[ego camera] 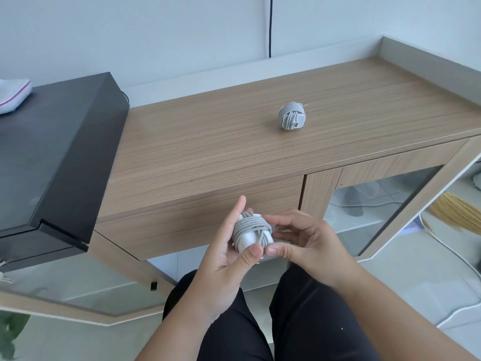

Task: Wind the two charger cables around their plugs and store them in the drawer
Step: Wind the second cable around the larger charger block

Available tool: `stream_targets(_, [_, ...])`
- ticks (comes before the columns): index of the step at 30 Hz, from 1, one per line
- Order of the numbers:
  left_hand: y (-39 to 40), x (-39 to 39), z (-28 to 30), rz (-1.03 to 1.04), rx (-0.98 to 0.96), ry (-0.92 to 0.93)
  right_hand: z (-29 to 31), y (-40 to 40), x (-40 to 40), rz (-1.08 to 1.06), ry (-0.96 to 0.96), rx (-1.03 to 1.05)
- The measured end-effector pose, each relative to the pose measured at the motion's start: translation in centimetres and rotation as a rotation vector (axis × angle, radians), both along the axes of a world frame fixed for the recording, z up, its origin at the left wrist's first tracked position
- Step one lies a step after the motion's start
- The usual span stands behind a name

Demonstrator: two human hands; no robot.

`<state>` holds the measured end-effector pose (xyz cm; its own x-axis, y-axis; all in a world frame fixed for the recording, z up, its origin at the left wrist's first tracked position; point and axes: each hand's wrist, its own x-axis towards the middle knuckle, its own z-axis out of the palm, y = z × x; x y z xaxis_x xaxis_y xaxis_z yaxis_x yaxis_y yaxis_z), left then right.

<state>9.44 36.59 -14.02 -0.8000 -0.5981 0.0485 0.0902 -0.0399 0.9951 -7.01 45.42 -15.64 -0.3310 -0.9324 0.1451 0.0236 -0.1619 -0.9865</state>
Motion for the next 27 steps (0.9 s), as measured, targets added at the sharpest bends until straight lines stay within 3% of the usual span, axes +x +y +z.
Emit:
stream_targets(10, [0.4, 0.0, 0.3, 0.009, -0.031, -0.03, -0.5, 0.1, 0.0, 0.001, -0.039, -0.015])
stream_targets(20, [-1.7, 0.5, -0.1, -0.007, -0.04, -0.184, 0.0, -0.1, -0.3, -0.053, 0.089, -0.047])
stream_targets(27, [-2.7, -0.4, 1.8, 0.081, -0.007, -0.018, 1.3, -0.9, -0.5, -0.053, 0.117, -0.146])
